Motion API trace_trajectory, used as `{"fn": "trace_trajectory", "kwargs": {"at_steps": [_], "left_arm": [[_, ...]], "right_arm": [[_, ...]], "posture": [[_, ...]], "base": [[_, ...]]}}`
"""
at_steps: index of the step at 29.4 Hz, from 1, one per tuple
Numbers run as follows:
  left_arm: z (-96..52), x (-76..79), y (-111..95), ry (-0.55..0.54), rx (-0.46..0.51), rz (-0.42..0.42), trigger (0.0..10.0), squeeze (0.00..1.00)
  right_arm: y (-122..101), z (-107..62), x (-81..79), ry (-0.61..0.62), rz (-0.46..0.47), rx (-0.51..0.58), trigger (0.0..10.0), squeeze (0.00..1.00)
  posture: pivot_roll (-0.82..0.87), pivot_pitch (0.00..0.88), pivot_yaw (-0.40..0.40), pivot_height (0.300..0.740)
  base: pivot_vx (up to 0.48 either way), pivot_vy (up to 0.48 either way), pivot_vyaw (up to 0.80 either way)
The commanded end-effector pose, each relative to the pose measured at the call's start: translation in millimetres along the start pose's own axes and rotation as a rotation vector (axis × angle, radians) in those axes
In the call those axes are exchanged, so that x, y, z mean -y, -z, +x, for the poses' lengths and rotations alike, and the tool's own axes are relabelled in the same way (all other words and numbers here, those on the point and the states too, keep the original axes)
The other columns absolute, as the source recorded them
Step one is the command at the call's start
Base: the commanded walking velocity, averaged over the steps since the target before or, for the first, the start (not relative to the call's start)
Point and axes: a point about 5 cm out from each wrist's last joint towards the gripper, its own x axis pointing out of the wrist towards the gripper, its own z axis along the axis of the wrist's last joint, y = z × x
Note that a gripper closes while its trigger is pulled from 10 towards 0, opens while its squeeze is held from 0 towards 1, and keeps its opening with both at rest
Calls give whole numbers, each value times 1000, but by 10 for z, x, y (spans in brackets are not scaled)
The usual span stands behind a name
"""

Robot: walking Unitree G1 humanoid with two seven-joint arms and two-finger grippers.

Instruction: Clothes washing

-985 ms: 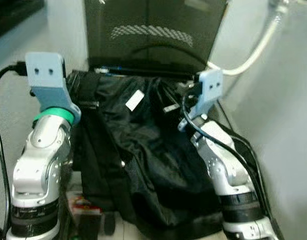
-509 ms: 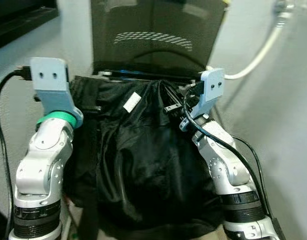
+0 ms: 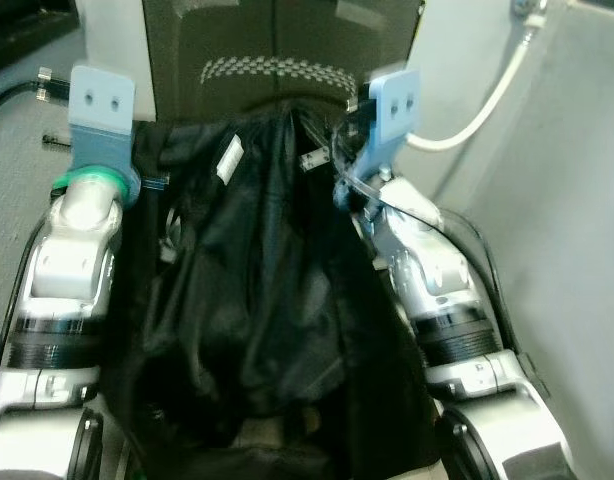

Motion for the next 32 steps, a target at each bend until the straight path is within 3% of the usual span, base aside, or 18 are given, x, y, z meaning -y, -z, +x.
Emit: {"fn": "trace_trajectory", "kwargs": {"at_steps": [1, 2, 3, 4, 5, 7, 10, 11, 12, 13, 15, 17, 19, 20, 25, 26, 29, 32], "left_arm": [[84, 22, -371, -2, 176, 15, 10000, 0], [142, 63, -591, 7, 256, 7, 10000, 0], [142, 63, -591, 7, 256, 7, 10000, 0], [171, 127, -814, 24, 337, 26, 10000, 0], [171, 127, -814, 24, 337, 26, 10000, 0], [190, 264, -1048, 69, 411, 66, 10000, 0], [198, 333, -1086, 108, 419, 66, 10000, 0], [224, 422, -1010, 164, 373, 57, 10000, 0], [203, 621, -760, 294, 277, 52, 10000, 0], [203, 621, -760, 294, 277, 52, 10000, 0], [96, 922, -332, 492, 131, 47, 10000, 0], [96, 922, -332, 492, 131, 47, 10000, 0], [7, 1051, 25, 552, 5, 123, 10000, 0], [7, 1051, 25, 552, 5, 123, 10000, 0], [-98, 992, 474, 530, -174, 211, 10000, 0], [-98, 992, 474, 530, -174, 211, 10000, 0], [-196, 820, 789, 539, -321, 213, 10000, 0], [-229, 773, 836, 560, -345, 202, 10000, 0]], "right_arm": [[-417, 102, 189, 113, -34, 159, 10000, 0], [-647, 166, 292, 188, -52, 222, 10000, 0], [-647, 166, 292, 188, -52, 222, 10000, 0], [-882, 183, 430, 283, -73, 287, 10000, 0], [-882, 183, 430, 283, -73, 287, 10000, 0], [-1176, 102, 700, 431, -100, 371, 10000, 0], [-1236, 70, 783, 460, -109, 380, 10000, 0], [-1180, 72, 808, 443, -116, 343, 10000, 0], [-956, 74, 765, 392, -153, 263, 10000, 0], [-956, 74, 765, 392, -153, 263, 10000, 0], [-532, 46, 661, 305, -176, 135, 10000, 0], [-532, 46, 661, 305, -176, 135, 10000, 0], [-110, -23, 552, 216, -175, 5, 10000, 0], [-110, -23, 552, 216, -175, 5, 10000, 0], [447, -200, 335, 21, -147, -179, 10000, 0], [447, -200, 335, 21, -147, -179, 10000, 0], [657, -338, 196, -169, -156, -267, 10000, 0], [703, -390, 165, -243, -168, -301, 10000, 0]], "posture": [[32, 64, -50, 740], [32, 65, -51, 740], [32, 65, -51, 740], [34, 71, -53, 740], [34, 71, -53, 740], [39, 84, -45, 740], [40, 87, -41, 740], [39, 94, -30, 740], [33, 99, -22, 740], [33, 99, -22, 740], [33, 104, -16, 740], [33, 104, -16, 740], [35, 106, -14, 740], [35, 106, -14, 740], [39, 104, -15, 740], [39, 104, -15, 740], [45, 101, -17, 740], [45, 100, -20, 740]], "base": [[0, 0, 0], [0, 0, 0], [0, 0, 0], [0, 0, 0], [0, 0, 0], [0, 0, 0], [0, 0, 0], [0, 0, 0], [0, 0, 0], [0, 0, 0], [0, 0, 0], [0, 0, 0], [0, 0, 0], [0, 0, 0], [0, 0, 0], [0, 0, 0], [0, 0, 0], [0, 0, 0]]}}
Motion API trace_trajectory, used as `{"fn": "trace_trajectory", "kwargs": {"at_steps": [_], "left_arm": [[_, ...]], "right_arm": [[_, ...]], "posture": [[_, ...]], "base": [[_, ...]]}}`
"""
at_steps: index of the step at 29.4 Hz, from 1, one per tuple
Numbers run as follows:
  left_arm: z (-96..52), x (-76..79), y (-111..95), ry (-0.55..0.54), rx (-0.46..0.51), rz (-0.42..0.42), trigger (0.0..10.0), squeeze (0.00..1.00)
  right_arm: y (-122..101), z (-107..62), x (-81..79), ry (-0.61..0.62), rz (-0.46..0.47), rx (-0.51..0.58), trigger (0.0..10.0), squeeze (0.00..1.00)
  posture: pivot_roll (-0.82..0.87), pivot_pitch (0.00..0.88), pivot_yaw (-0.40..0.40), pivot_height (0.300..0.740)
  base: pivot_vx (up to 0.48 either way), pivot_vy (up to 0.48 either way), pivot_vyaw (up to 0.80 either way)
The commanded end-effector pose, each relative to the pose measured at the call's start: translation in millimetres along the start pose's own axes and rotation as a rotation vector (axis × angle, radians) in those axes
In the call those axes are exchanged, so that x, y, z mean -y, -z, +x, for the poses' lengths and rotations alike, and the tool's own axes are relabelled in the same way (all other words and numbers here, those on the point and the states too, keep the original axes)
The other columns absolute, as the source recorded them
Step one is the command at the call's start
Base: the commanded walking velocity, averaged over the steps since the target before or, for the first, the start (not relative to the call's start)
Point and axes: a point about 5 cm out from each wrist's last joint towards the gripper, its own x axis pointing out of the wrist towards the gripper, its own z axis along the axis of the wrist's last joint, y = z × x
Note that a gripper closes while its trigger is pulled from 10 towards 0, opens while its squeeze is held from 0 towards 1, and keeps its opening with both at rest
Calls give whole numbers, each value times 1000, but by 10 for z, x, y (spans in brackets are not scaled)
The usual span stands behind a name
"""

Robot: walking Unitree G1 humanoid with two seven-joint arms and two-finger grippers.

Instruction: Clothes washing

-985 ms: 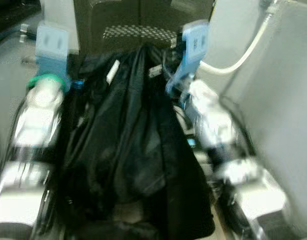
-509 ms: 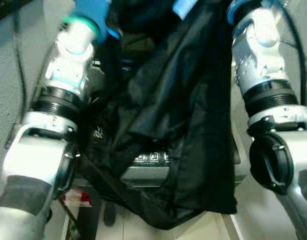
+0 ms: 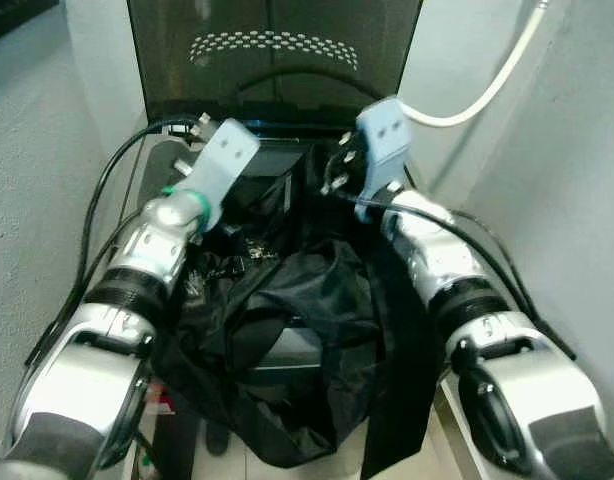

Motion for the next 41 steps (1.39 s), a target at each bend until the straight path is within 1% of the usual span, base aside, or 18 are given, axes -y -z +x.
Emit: {"fn": "trace_trajectory", "kwargs": {"at_steps": [1, 6, 7, 8, 18, 21, 28, 29, 30, 32, 33, 34, 35, 36, 37, 38, 39, 41], "left_arm": [[-40, 12, 60, 53, -32, -12, 10000, 0], [-189, -51, 218, 101, -93, -56, 10000, 0], [-211, -79, 246, 99, -99, -77, 10000, 643], [-229, -100, 262, 105, -101, -79, 10000, 1000], [-308, -177, 198, 103, -79, -78, 10000, 1000], [-383, -202, -63, 135, 65, -186, 10000, 1000], [-479, -147, -284, 246, 159, -263, 10000, 1000], [-515, -114, -367, 290, 204, -282, 10000, 1000], [-572, -93, -529, 339, 323, -336, 10000, 945], [-572, -93, -529, 339, 323, -336, 10000, 945], [-649, -96, -688, 367, 457, -363, 10000, 0], [-773, -67, -823, 442, 583, -411, 10000, 0], [-773, -67, -823, 442, 583, -411, 10000, 0], [-907, 25, -854, 572, 636, -420, 10000, 0], [-907, 25, -854, 572, 636, -420, 10000, 0], [-1018, 139, -804, 685, 625, -374, 10000, 0], [-1018, 139, -804, 685, 625, -374, 10000, 0], [-1065, 288, -563, 664, 457, -222, 10000, 0]], "right_arm": [[22, -41, -10, -67, -31, -37, 10000, 0], [77, -104, -23, -134, -49, -85, 10000, 0], [72, -106, -17, -137, -37, -84, 10000, 271], [59, -99, -6, -130, -14, -76, 10000, 1000], [-12, -69, -37, -138, 25, -53, 10000, 1000], [-204, -59, -46, -142, 146, 53, 10000, 1000], [-375, -63, -13, -144, 222, 143, 10000, 1000], [-448, -64, 42, -98, 224, 186, 10000, 800], [-545, -81, 159, -2, 229, 246, 10000, 8], [-545, -81, 159, -2, 229, 246, 10000, 8], [-607, -115, 272, 76, 248, 290, 10000, 0], [-624, -170, 354, 116, 258, 306, 10000, 0], [-624, -170, 354, 116, 258, 306, 10000, 0], [-591, -234, 367, 86, 229, 290, 10000, 0], [-591, -234, 367, 86, 229, 290, 10000, 0], [-541, -294, 338, 31, 206, 259, 10000, 0], [-541, -294, 338, 31, 206, 259, 10000, 0], [-416, -417, 218, -73, 114, 182, 10000, 0]], "posture": [[44, 97, -20, 740], [41, 96, -20, 740], [42, 95, -22, 740], [45, 95, -24, 740], [46, 91, -26, 740], [47, 94, -26, 740], [49, 92, -25, 740], [51, 91, -25, 740], [51, 91, -24, 740], [51, 91, -24, 740], [50, 90, -23, 740], [53, 90, -22, 740], [53, 90, -22, 740], [51, 89, -21, 740], [51, 89, -21, 740], [50, 87, -18, 740], [50, 87, -18, 740], [43, 82, -9, 740]], "base": [[0, 0, 0], [0, 0, 0], [0, 0, 0], [0, 0, 0], [0, 0, 0], [0, 0, 0], [0, 0, 0], [0, 0, 0], [0, 0, 0], [0, 0, 0], [0, 0, 0], [0, 0, 0], [0, 0, 0], [0, 0, 0], [0, 0, 0], [0, 0, 0], [0, 0, 0], [0, 0, 0]]}}
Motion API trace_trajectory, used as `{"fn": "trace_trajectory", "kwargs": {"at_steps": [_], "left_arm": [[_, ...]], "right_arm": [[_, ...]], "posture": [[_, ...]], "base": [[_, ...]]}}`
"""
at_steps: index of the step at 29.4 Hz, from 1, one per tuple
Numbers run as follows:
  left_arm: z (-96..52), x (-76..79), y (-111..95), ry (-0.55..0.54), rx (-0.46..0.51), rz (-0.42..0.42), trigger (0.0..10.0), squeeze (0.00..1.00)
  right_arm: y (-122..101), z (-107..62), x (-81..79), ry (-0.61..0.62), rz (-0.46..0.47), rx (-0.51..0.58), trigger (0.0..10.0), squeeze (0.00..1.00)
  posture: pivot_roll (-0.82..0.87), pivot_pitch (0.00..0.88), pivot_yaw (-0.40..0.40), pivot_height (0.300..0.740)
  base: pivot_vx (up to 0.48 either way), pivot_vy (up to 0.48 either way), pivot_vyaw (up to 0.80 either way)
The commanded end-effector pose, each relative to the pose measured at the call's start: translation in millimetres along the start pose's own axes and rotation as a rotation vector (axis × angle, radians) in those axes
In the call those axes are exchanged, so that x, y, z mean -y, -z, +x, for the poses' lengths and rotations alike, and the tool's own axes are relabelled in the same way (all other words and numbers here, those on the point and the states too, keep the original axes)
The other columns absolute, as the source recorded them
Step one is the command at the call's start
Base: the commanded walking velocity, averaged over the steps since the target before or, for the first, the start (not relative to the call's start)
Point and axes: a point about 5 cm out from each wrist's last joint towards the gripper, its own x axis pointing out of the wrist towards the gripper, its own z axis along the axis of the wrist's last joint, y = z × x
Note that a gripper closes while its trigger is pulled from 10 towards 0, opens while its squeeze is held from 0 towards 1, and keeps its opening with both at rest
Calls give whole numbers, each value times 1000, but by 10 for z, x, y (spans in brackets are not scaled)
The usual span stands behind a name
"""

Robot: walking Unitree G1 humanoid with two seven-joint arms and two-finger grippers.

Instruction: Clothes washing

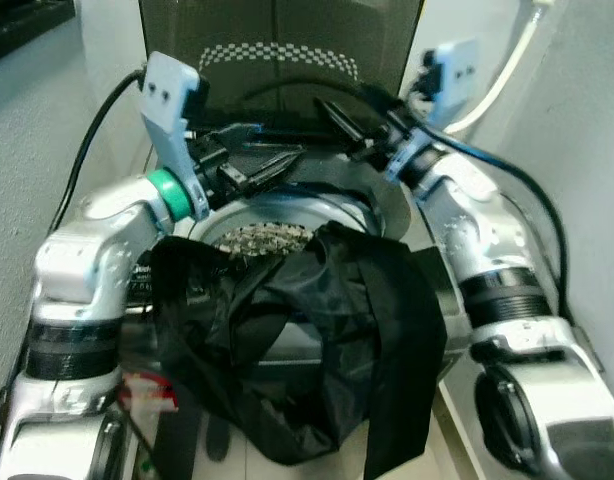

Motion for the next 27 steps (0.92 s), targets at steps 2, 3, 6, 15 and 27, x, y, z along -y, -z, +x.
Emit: {"fn": "trace_trajectory", "kwargs": {"at_steps": [2, 3, 6, 15, 27], "left_arm": [[3, 65, 83, -1, -79, 31, 10000, 0], [-39, 47, 137, -84, -124, 57, 10000, 0], [-126, 56, 136, -152, -132, 50, 10000, 1000], [-569, 499, 274, -4, -272, -72, 10000, 1000], [-703, 359, 124, -181, -220, 71, 10000, 0]], "right_arm": [[8, -10, -90, -70, -31, -26, 10000, 0], [51, -73, -136, -99, -51, -50, 10000, 220], [104, -152, -172, -118, -57, -75, 10000, 1000], [392, -625, -552, -410, -47, -282, 10000, 1000], [483, -696, -739, -494, -100, -342, 10000, 1000]], "posture": [[43, 82, -9, 740], [44, 80, -10, 740], [46, 78, -18, 740], [51, 71, -30, 740], [47, 70, -34, 740]], "base": [[0, 0, 0], [0, 0, 0], [0, 0, 0], [0, 0, 0], [0, 0, 0]]}}
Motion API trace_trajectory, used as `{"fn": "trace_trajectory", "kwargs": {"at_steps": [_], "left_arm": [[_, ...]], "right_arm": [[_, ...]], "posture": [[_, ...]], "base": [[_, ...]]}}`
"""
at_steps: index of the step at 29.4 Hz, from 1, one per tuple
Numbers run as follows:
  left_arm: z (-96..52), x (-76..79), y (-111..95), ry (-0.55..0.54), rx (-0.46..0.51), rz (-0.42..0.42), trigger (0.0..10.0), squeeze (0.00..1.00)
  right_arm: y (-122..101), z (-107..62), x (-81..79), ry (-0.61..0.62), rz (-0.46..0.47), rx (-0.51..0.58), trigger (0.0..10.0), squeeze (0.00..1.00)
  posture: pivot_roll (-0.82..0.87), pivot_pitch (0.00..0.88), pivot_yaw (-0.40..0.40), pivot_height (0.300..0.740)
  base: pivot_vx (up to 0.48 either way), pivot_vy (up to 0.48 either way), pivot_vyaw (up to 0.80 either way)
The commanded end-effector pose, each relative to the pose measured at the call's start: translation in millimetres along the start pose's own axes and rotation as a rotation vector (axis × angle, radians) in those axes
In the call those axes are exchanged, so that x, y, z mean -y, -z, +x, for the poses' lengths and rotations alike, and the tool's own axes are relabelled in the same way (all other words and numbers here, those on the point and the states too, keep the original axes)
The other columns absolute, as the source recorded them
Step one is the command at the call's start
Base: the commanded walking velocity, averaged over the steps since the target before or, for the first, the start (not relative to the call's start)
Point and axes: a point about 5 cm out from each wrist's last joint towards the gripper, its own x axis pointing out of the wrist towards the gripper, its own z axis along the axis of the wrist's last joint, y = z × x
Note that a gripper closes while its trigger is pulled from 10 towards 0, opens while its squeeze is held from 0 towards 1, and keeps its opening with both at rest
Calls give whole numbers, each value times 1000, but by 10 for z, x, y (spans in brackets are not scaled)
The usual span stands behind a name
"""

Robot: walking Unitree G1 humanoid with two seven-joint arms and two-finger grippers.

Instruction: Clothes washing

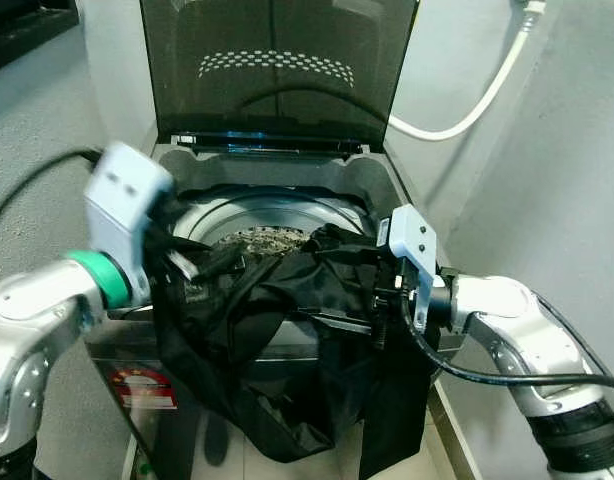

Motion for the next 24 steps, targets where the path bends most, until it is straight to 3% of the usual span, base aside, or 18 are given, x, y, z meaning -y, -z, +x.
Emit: {"fn": "trace_trajectory", "kwargs": {"at_steps": [1, 3, 6, 8, 18, 19, 20, 24], "left_arm": [[-58, 170, 46, 123, -48, 8, 10000, 0], [-156, 176, 115, 147, -94, -26, 10000, 0], [-156, 176, 115, 147, -94, -26, 10000, 0], [-286, 186, 176, 169, -152, -28, 10000, 0], [-395, 288, 218, 200, -183, -22, 10000, 0], [-390, 310, 221, 205, -178, -26, 10000, 0], [-379, 325, 222, 209, -170, -28, 10000, 0], [-369, 335, 223, 215, -168, -29, 10000, 0]], "right_arm": [[51, 20, -42, 0, -3, -24, 10000, 1000], [76, 51, -42, 11, -6, -27, 10000, 1000], [76, 51, -42, 11, -6, -27, 10000, 1000], [131, 98, -42, 6, -44, -55, 10000, 1000], [271, 197, -8, 4, -127, -164, 10000, 1000], [291, 205, 3, 9, -122, -183, 10000, 137], [309, 206, 18, 14, -119, -202, 10000, 0], [320, 203, 32, 17, -117, -215, 10000, 0]], "posture": [[47, 70, -34, 740], [44, 75, -42, 740], [44, 75, -42, 740], [56, 85, -64, 740], [64, 89, -77, 740], [64, 89, -76, 740], [61, 87, -74, 740], [58, 88, -72, 740]], "base": [[0, 0, 0], [0, 0, 0], [0, 0, 0], [0, 0, 0], [0, 0, 0], [0, 0, 0], [0, 0, 0], [0, 0, 0]]}}
